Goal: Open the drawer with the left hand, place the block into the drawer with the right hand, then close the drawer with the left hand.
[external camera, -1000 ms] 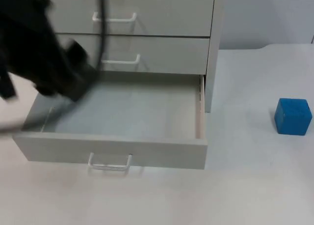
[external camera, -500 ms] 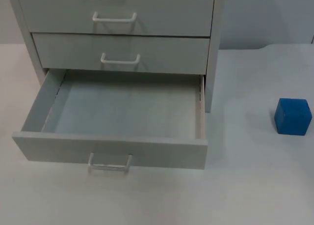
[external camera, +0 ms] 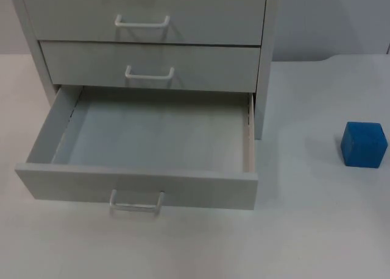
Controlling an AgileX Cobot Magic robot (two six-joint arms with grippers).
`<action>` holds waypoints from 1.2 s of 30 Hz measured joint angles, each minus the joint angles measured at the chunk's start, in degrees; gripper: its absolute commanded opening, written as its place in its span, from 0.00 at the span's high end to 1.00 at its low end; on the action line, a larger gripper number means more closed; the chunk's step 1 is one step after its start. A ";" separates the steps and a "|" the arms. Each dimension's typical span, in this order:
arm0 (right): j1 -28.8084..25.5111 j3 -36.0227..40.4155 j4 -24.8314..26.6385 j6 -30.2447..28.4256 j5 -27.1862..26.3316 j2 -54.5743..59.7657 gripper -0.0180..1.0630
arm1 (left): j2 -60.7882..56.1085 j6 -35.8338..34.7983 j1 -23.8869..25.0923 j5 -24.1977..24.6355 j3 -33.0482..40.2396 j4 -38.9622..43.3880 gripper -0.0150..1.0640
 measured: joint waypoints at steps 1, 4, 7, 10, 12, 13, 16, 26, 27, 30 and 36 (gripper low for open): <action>0.00 0.00 0.00 0.00 0.00 0.00 0.01 | 0.00 0.00 0.00 0.00 0.00 0.00 0.01; 0.00 0.00 0.00 0.00 0.00 0.00 0.01 | 0.00 -2.75 0.00 1.39 0.00 -2.66 0.01; 0.00 0.00 0.00 0.00 0.00 0.08 0.01 | 0.00 -3.15 0.00 3.08 0.00 -3.44 0.01; 0.00 -0.36 0.00 0.00 0.18 1.87 0.01 | -0.44 -2.78 0.00 7.53 0.00 -3.65 0.01; 0.00 -1.70 0.00 0.00 1.09 5.11 0.01 | -1.64 -2.00 0.00 8.35 0.00 -3.65 0.01; 0.00 -1.70 0.00 0.00 1.09 5.11 0.01 | -1.64 -2.00 0.00 8.35 0.00 -3.65 0.01; 0.00 -4.84 0.00 0.18 2.67 11.07 0.01 | -4.17 -1.46 0.00 8.36 0.00 -3.65 0.01; 0.00 -12.55 0.00 1.99 3.91 28.22 0.02 | -8.92 -1.36 0.00 9.12 0.00 -2.32 0.01; 0.00 -13.53 0.00 2.23 3.91 30.16 0.02 | -9.08 -1.36 0.00 9.33 0.00 -2.32 0.01; 2.26 -16.84 -1.77 4.64 3.65 36.63 0.04 | -9.23 -1.36 0.00 9.80 0.00 -2.20 0.01; 7.51 -21.06 -11.48 15.49 -0.23 45.22 0.05 | -9.53 -1.36 0.00 10.15 0.00 -2.05 0.01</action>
